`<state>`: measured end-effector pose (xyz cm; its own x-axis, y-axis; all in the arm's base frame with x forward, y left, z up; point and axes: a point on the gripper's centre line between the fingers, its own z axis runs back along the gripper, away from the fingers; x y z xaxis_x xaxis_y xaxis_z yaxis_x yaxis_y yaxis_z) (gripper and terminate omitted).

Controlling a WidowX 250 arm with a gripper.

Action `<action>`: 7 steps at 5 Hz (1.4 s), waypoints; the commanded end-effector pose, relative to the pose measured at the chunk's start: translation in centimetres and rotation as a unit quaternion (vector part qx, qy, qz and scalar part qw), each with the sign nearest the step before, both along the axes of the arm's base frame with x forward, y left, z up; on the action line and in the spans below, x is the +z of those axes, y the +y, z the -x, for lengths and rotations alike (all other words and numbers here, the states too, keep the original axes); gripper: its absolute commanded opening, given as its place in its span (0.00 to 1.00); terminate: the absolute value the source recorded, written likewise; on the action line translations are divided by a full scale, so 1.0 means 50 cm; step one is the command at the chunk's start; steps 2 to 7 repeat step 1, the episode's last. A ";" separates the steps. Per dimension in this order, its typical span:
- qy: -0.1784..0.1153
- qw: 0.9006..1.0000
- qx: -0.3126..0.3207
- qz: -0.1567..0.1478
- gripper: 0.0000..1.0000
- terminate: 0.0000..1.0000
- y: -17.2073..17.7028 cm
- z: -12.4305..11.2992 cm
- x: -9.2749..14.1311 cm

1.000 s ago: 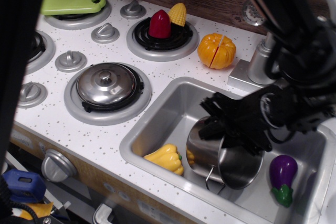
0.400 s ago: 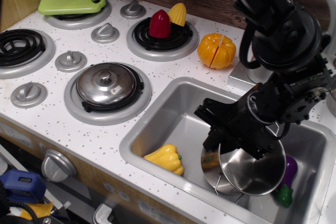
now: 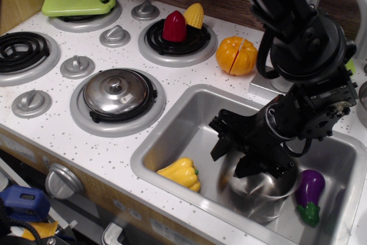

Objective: Flip pot upright in sink

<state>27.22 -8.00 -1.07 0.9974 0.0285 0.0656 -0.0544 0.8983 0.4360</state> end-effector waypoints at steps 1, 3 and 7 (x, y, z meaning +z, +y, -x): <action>-0.035 0.999 0.000 0.018 1.00 1.00 -0.008 -0.018 0.043; -0.035 0.999 0.000 0.018 1.00 1.00 -0.008 -0.018 0.043; -0.035 0.999 0.000 0.018 1.00 1.00 -0.008 -0.018 0.043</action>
